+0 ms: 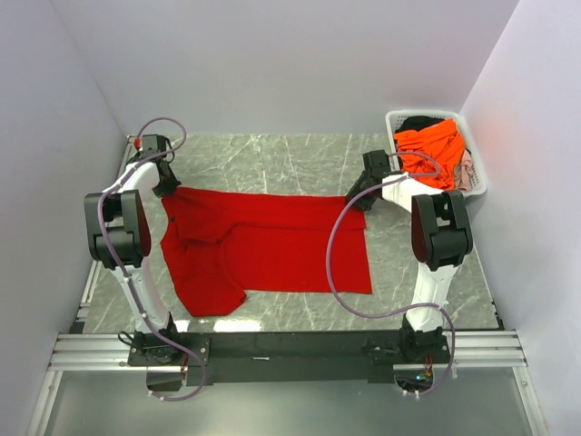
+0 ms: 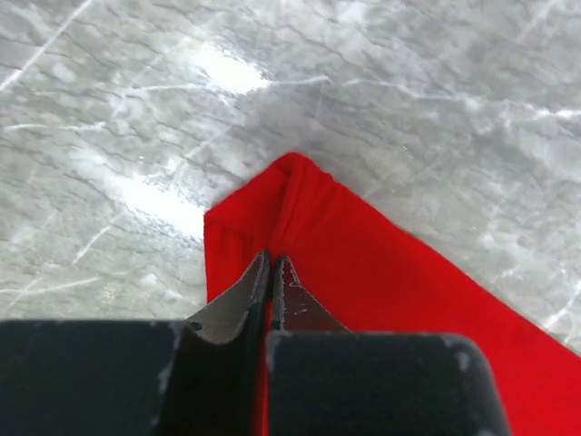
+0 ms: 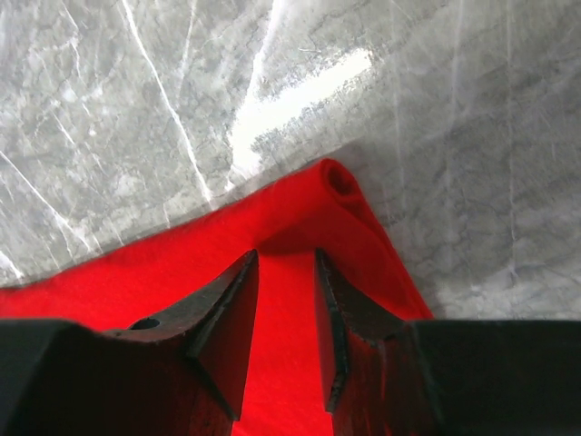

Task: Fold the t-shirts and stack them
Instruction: Fold the tshirt

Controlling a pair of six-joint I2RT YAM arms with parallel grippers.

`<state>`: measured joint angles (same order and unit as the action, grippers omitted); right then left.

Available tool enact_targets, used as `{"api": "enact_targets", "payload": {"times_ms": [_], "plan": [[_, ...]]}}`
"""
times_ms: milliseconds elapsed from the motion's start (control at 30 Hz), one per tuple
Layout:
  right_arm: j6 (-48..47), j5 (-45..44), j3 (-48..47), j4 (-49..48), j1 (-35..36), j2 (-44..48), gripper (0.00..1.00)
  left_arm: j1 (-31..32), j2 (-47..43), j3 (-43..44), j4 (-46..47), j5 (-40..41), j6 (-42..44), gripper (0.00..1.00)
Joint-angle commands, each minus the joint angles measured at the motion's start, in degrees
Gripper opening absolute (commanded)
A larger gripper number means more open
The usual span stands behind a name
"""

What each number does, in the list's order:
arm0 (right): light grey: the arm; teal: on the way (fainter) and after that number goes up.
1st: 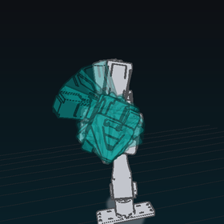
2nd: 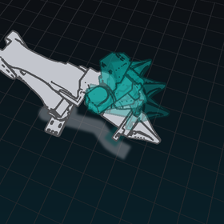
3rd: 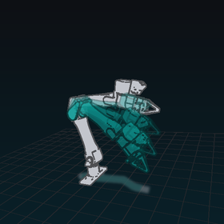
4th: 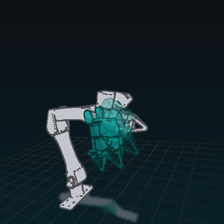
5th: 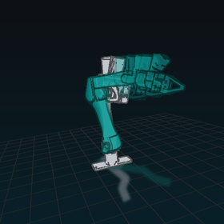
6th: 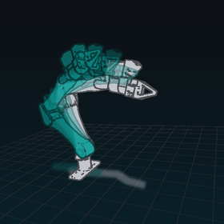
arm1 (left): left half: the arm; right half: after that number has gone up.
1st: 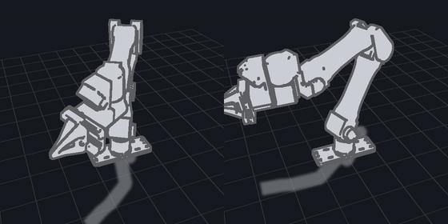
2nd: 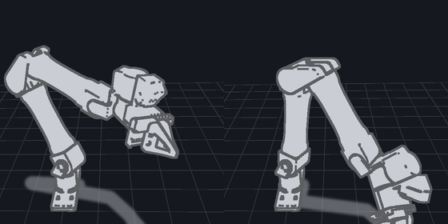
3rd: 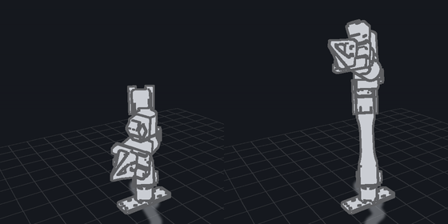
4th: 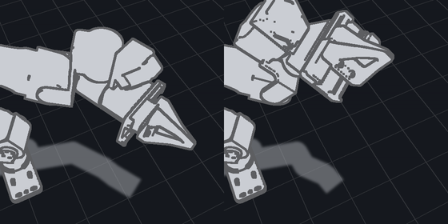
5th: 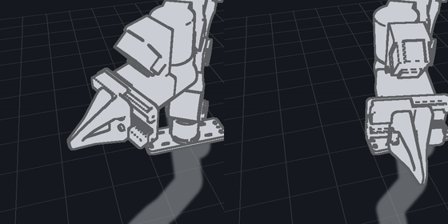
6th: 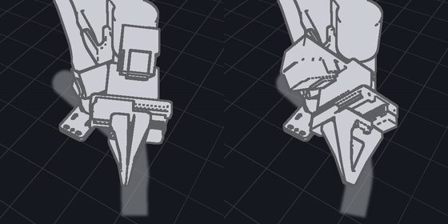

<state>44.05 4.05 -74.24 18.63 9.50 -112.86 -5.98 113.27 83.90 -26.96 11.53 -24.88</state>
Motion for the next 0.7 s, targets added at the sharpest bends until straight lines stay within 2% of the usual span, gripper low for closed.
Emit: {"api": "enact_targets", "payload": {"times_ms": [0, 67, 167, 267, 300, 367, 500, 600, 667], "plan": [[0.86, -1.86, -2.14, 0.70, -0.36, -0.78, 0.38, -1.84, 1.51, 2.50, 0.24, 2.18, 0.45, 0.05], [1.47, -2.21, -2.49, 0.79, -0.36, -1.05, 0.38, -2.72, 3.43, 3.55, -0.20, 2.71, -0.16, 0.06], [1.30, -1.68, -3.63, 0.88, -0.44, -1.66, 0.38, -3.34, 5.20, 5.57, -0.99, 1.83, -0.17, 0.13], [0.42, -0.10, -4.51, 0.00, -0.44, -0.88, 0.38, -3.34, 3.46, 6.89, -0.47, -0.45, -0.60, 0.27], [0.33, 0.25, -4.60, -0.09, -0.44, -0.26, 0.38, -3.25, 2.58, 6.81, -0.37, -0.89, -0.69, 0.37], [-0.37, 0.69, -4.34, -0.44, -0.18, 1.93, 0.39, -3.25, -0.14, 6.63, -1.07, -0.72, -0.87, 0.50], [0.07, 1.83, -2.06, -1.23, 0.61, 5.71, 0.39, -2.90, -6.73, 3.48, -2.83, 0.07, -4.10, 0.67], [2.00, 2.97, 1.18, -2.28, 1.75, 7.56, 0.39, -1.59, -12.28, -2.23, -3.36, 0.51, -5.87, 0.69], [4.02, 3.77, 3.04, -2.98, 2.89, 8.18, 0.38, 0.26, -15.34, -6.96, -3.36, 0.43, -6.40, 0.66]]}}
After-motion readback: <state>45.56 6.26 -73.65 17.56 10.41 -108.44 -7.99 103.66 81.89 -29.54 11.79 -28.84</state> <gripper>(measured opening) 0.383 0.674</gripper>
